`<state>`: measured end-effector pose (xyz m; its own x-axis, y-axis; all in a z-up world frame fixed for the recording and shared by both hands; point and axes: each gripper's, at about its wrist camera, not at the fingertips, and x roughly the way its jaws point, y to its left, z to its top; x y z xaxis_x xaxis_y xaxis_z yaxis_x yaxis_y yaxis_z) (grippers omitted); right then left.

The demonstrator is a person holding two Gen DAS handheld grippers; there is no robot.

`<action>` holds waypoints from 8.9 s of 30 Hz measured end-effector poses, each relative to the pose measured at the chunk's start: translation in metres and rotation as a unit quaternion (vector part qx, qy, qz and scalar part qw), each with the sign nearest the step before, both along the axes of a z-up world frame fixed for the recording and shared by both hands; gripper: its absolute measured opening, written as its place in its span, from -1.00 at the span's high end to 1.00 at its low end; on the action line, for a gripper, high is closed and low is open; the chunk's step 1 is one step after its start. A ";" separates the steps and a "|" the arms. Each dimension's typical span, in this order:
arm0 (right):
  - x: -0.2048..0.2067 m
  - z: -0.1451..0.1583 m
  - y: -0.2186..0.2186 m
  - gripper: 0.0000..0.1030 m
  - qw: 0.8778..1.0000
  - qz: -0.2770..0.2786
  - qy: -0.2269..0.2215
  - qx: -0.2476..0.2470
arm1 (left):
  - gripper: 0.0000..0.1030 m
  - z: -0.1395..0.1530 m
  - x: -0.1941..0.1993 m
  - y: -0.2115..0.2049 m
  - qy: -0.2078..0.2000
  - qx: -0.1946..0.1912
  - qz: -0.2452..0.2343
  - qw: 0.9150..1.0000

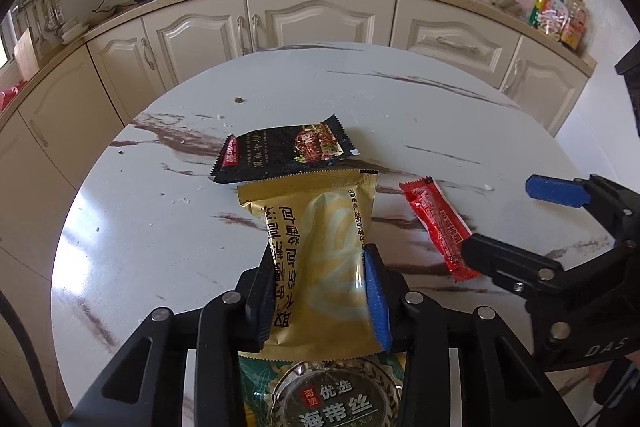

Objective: Collect trash
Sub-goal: 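Grasp the yellow packet with the left tool while the right tool grasps the red sachet, then carry the yellow packet and red sachet over the wastebasket and open both tools, then move both tools back toward the table, then grasp the green seaweed packet with the left tool while the right tool grasps the dark snack wrapper, then carry the seaweed packet and dark wrapper over the wastebasket with both tools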

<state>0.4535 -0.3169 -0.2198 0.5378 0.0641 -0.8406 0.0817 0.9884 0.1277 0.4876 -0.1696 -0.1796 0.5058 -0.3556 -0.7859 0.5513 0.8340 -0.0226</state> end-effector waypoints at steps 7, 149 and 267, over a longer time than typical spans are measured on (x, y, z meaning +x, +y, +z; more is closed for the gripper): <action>0.021 -0.009 0.033 -0.58 0.998 0.036 0.023 -0.036 | 0.33 0.027 -0.023 0.042 -0.021 -0.019 0.019 0.999; -0.315 0.229 0.151 -1.00 0.938 0.072 -0.337 -0.034 | -0.99 0.126 -0.512 0.260 -0.298 -0.094 0.243 0.918; -0.072 -0.013 0.241 0.48 0.975 0.221 -0.003 0.037 | 0.92 0.005 -0.225 0.381 0.036 -0.243 0.204 0.948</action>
